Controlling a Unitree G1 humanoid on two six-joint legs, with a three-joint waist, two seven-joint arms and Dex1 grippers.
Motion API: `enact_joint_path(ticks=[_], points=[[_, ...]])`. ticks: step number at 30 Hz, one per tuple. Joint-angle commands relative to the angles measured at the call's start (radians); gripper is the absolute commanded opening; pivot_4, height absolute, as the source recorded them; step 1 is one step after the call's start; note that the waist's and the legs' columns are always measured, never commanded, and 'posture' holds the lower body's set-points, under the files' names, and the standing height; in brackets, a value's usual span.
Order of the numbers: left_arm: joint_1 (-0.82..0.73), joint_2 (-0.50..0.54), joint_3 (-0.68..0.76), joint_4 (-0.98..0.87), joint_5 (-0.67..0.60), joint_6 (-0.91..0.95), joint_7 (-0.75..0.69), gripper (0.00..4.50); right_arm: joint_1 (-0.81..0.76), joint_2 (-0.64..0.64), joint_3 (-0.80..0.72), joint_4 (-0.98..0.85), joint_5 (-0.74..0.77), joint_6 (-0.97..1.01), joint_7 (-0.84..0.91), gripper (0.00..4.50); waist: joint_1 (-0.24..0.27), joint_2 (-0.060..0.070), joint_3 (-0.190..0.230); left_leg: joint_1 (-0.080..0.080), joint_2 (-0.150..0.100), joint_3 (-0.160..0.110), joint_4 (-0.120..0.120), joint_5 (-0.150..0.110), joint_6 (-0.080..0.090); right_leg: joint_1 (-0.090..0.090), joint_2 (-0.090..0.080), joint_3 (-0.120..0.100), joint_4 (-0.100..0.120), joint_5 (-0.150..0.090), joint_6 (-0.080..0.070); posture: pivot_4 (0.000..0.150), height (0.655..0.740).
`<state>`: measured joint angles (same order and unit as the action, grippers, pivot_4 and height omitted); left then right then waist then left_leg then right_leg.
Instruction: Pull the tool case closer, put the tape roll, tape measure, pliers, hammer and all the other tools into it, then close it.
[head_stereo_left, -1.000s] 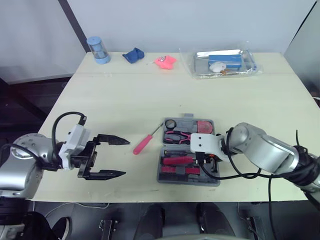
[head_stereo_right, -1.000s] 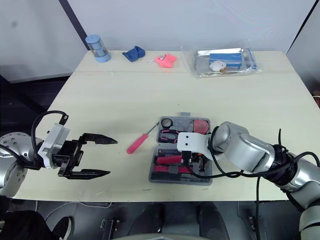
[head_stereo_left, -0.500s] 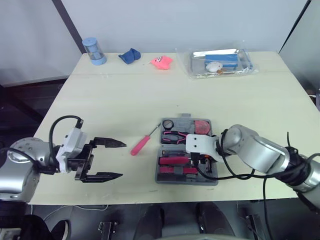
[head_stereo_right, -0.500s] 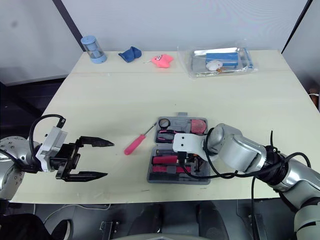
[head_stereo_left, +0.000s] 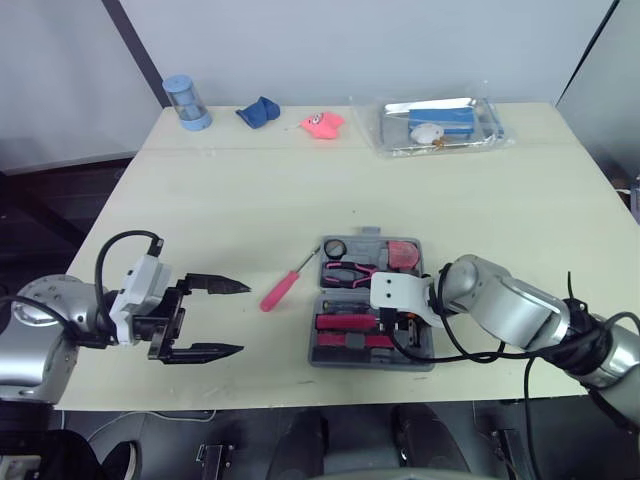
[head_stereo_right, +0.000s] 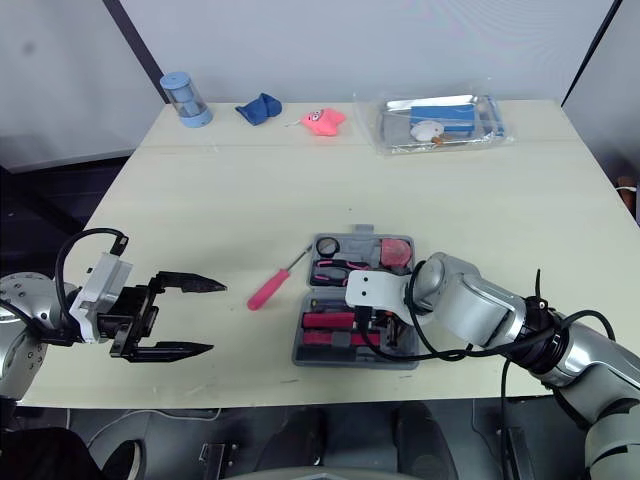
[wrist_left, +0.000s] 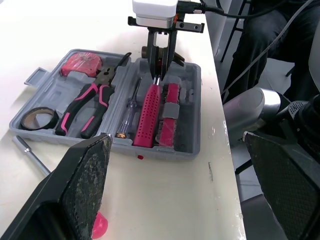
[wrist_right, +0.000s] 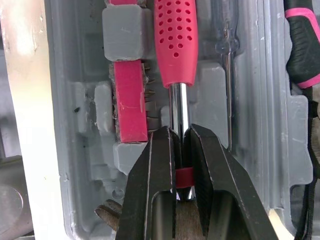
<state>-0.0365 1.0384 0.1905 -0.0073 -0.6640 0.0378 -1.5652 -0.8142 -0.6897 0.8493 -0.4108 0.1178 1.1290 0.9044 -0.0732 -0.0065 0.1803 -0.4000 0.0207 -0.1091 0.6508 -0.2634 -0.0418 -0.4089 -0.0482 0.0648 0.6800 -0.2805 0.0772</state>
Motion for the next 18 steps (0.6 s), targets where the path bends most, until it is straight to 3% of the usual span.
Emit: enact_joint_path(ticks=[1, 2, 3, 5, 9, 13, 17, 18], points=[[-0.003, 0.017, 0.010, -0.005, -0.018, -0.022, -0.049, 4.50, -0.002, 0.004, -0.011, -0.009, -0.019, -0.030, -0.004, 0.99, 0.000, 0.000, 0.000, 0.000, 0.000, 0.000, 0.000, 0.000, 0.000, 0.000, 0.000, 0.000, 0.000, 0.000, 0.000, 0.150, 0.7400], [-0.004, 0.016, 0.006, -0.006, -0.020, -0.034, -0.049, 4.50, -0.001, 0.004, -0.013, -0.008, -0.020, -0.033, -0.003, 1.29, 0.001, 0.000, 0.000, 0.000, 0.000, 0.000, 0.000, 0.000, 0.000, 0.000, 0.000, 0.000, 0.000, 0.000, 0.000, 0.150, 0.7400], [-0.008, 0.011, 0.006, -0.006, -0.021, -0.046, -0.049, 4.50, 0.000, 0.004, -0.016, -0.007, -0.022, -0.036, -0.002, 2.00, 0.001, 0.000, 0.000, 0.000, 0.000, 0.000, 0.000, 0.000, 0.000, 0.000, 0.000, 0.000, 0.000, 0.000, 0.000, 0.150, 0.7400], [-0.012, 0.006, 0.002, -0.009, -0.029, -0.056, -0.049, 4.50, 0.002, 0.001, -0.019, -0.007, -0.024, -0.038, 0.001, 2.67, 0.002, 0.000, 0.000, 0.000, 0.000, 0.000, 0.000, 0.000, 0.000, 0.000, 0.000, 0.000, 0.000, 0.000, 0.000, 0.150, 0.7400], [-0.019, 0.005, -0.006, -0.013, -0.036, -0.077, -0.049, 4.50, 0.006, 0.001, -0.058, -0.018, -0.008, -0.022, 0.000, 4.45, 0.003, 0.000, 0.000, 0.000, 0.000, 0.000, 0.000, 0.000, 0.000, 0.000, 0.000, 0.000, 0.000, 0.000, 0.000, 0.150, 0.7400], [-0.023, 0.013, -0.015, -0.016, -0.043, -0.074, -0.049, 4.50, 0.041, 0.019, -0.160, -0.021, 0.037, -0.043, -0.006, 4.45, 0.003, 0.000, 0.000, 0.000, 0.000, 0.000, 0.000, 0.000, 0.000, 0.000, 0.000, 0.000, 0.000, 0.000, 0.000, 0.150, 0.7400], [-0.036, 0.002, -0.014, -0.020, -0.049, -0.066, -0.049, 4.50, 0.132, 0.050, -0.291, -0.001, 0.080, -0.197, -0.006, 4.45, 0.004, -0.001, 0.000, 0.000, 0.000, 0.000, 0.000, 0.000, 0.000, 0.000, 0.000, 0.000, 0.000, 0.000, 0.000, 0.150, 0.7400], [-0.038, -0.001, -0.015, -0.021, -0.050, -0.066, -0.049, 4.50, 0.161, 0.060, -0.319, 0.012, 0.089, -0.238, -0.007, 4.07, 0.004, -0.001, 0.000, 0.000, 0.000, 0.000, 0.000, 0.000, 0.000, 0.000, 0.000, 0.000, 0.000, 0.000, 0.000, 0.150, 0.7400]])
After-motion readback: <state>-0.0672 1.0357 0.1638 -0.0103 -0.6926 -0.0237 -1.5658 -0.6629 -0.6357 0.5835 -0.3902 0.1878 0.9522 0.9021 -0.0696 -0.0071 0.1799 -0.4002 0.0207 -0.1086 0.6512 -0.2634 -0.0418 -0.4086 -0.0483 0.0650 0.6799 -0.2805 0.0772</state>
